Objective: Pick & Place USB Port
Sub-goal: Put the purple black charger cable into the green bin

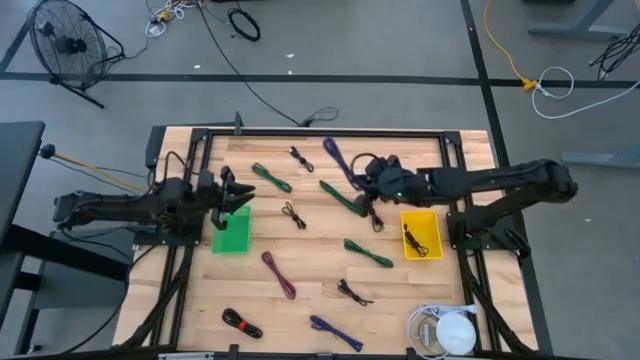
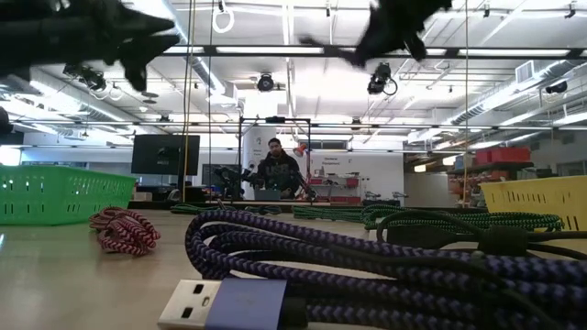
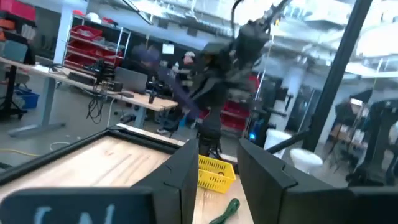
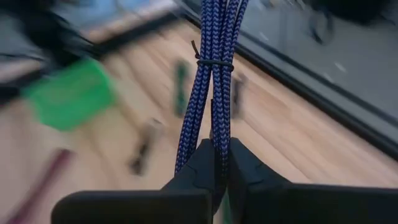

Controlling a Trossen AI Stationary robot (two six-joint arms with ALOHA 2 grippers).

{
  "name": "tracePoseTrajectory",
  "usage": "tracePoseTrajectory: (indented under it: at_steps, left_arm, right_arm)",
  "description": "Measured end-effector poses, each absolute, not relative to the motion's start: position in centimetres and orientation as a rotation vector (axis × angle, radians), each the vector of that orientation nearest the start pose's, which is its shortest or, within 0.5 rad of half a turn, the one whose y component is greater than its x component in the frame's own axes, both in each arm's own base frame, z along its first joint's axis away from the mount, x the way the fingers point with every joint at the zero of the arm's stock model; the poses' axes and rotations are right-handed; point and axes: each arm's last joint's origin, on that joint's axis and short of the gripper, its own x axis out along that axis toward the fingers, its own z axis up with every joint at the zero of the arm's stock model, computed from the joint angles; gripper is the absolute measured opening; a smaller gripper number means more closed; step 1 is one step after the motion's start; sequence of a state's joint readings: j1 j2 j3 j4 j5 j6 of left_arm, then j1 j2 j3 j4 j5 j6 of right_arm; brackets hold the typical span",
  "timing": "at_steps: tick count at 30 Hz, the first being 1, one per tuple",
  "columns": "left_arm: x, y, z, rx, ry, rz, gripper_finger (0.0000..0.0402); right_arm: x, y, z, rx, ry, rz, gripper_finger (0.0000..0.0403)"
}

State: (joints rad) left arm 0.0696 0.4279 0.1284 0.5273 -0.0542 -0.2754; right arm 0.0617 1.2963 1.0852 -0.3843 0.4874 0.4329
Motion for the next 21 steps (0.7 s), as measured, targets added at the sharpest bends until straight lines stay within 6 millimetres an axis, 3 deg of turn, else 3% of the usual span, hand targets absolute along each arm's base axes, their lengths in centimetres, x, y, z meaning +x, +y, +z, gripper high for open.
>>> tracePoseTrajectory:
  at_steps: [8,15,21]
  left_arm:
    - [17.7,0.5,27.5,-0.088,-0.175,0.065,0.0115]
    - [22.9,0.4,30.2,0.015,-0.128,0.041,0.0115]
    - [26.6,0.1,31.8,0.044,-0.123,-0.057,0.0135]
  right_arm:
    - [28.6,4.1,33.1,0.161,0.322,-0.35,0.0008]
    - [28.3,6.5,33.8,0.083,0.261,-0.31,0.0008]
    - [28.2,7.2,33.7,0.036,0.254,-0.344,0.0008]
